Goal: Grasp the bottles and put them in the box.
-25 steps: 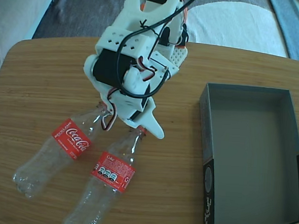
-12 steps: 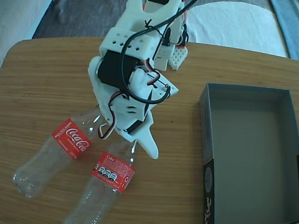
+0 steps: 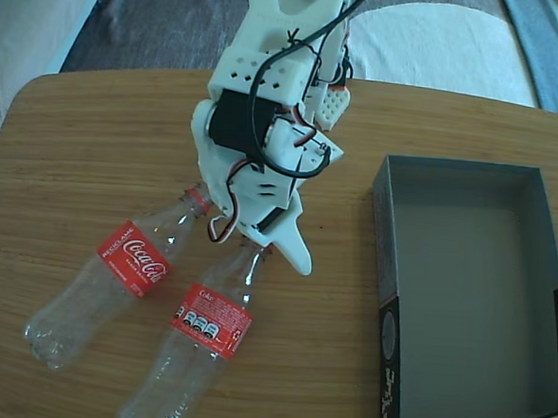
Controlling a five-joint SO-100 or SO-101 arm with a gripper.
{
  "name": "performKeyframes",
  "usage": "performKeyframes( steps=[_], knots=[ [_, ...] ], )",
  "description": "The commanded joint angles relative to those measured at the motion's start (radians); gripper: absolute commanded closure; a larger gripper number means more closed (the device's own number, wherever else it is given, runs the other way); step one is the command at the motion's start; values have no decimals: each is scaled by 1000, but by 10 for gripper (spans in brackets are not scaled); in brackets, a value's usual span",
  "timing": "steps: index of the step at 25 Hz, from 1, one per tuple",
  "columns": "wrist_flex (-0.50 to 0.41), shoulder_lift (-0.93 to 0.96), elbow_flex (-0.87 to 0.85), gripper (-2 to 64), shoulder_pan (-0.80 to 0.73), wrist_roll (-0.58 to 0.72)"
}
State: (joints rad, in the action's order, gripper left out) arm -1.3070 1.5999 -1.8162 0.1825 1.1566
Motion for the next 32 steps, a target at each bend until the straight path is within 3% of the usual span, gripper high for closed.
performKeyframes(
  steps=[1,6,14,20,32],
  knots=[
    [5,57,-8,57,-8,-5],
    [120,54,-64,57,-6,-31],
    [230,55,-129,57,-6,-28],
    [235,54,-141,57,-6,-18],
    [235,52,-141,57,6,152]
  ],
)
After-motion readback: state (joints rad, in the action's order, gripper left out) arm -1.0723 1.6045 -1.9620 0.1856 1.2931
